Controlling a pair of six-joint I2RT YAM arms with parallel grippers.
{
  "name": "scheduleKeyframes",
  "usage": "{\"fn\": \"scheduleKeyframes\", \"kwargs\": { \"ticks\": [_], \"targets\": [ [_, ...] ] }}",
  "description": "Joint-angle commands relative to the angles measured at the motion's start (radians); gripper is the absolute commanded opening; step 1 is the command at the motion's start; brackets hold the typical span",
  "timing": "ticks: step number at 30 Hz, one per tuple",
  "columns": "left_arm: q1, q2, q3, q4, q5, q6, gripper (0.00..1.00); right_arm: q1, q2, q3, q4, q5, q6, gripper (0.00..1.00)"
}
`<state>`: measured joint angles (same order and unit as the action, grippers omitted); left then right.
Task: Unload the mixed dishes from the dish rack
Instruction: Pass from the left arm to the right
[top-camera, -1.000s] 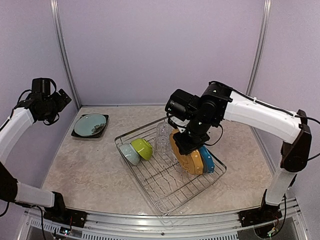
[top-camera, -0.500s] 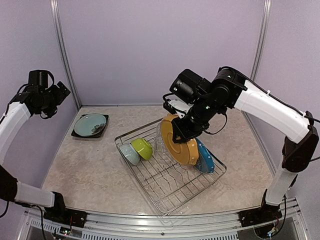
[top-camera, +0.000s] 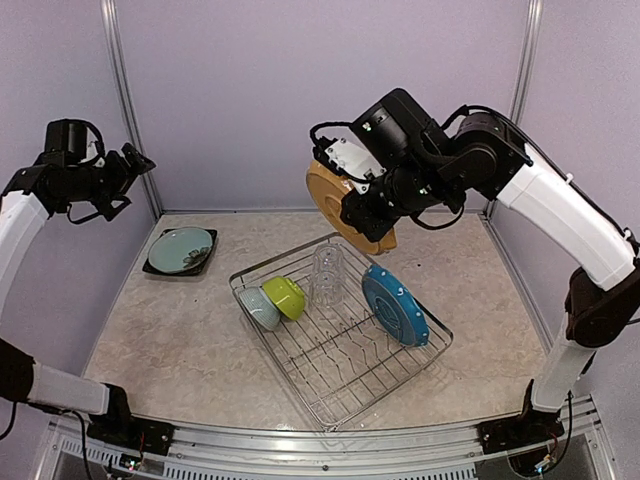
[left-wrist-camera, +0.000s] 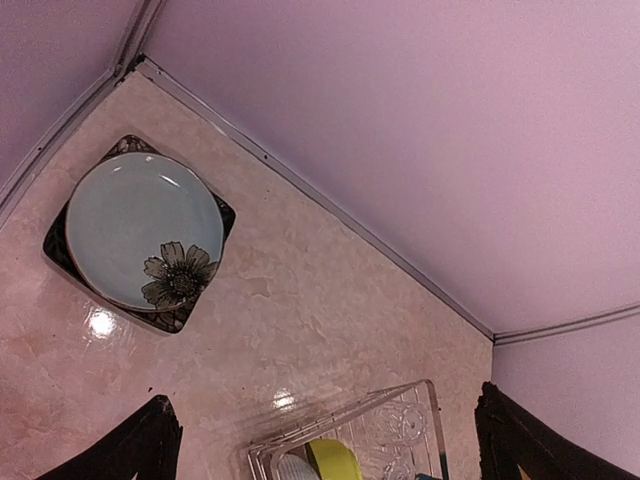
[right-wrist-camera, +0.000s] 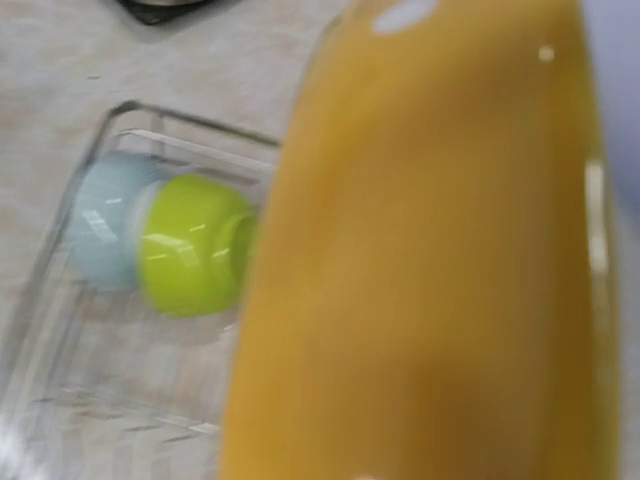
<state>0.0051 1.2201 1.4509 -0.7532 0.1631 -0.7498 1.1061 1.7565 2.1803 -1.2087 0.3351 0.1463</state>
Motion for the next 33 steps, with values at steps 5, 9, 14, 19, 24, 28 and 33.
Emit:
{"fn": "scheduleKeyframes", "kwargs": {
  "ticks": [5,9,14,19,24,28,33],
  "targets": [
    [-0.088,0.066,0.116,-0.095,0.263,0.105,0.99,0.15,-0.008,-0.078,0.283,0.522,-0.414,0.0],
    [-0.156,0.097,0.164,-0.11,0.306,0.124,0.99,0.211,-0.02,-0.226,0.47,0.706,-0.616,0.0],
    [-0.256,0.144,0.212,-0.103,0.332,0.134,0.97,0.258,-0.041,-0.396,0.683,0.824,-0.827,0.0],
    [-0.368,0.217,0.256,-0.092,0.342,0.148,0.92,0.286,-0.035,-0.477,0.796,0.85,-0.915,0.0],
    [-0.463,0.296,0.309,-0.114,0.33,0.173,0.84,0.296,-0.03,-0.557,0.888,0.899,-0.982,0.0],
    [-0.515,0.343,0.348,-0.127,0.336,0.197,0.77,0.3,-0.032,-0.607,0.955,0.928,-1.034,0.0],
    [-0.559,0.388,0.359,-0.141,0.355,0.214,0.66,0.3,-0.032,-0.617,0.974,0.943,-1.042,0.0]
  ]
}}
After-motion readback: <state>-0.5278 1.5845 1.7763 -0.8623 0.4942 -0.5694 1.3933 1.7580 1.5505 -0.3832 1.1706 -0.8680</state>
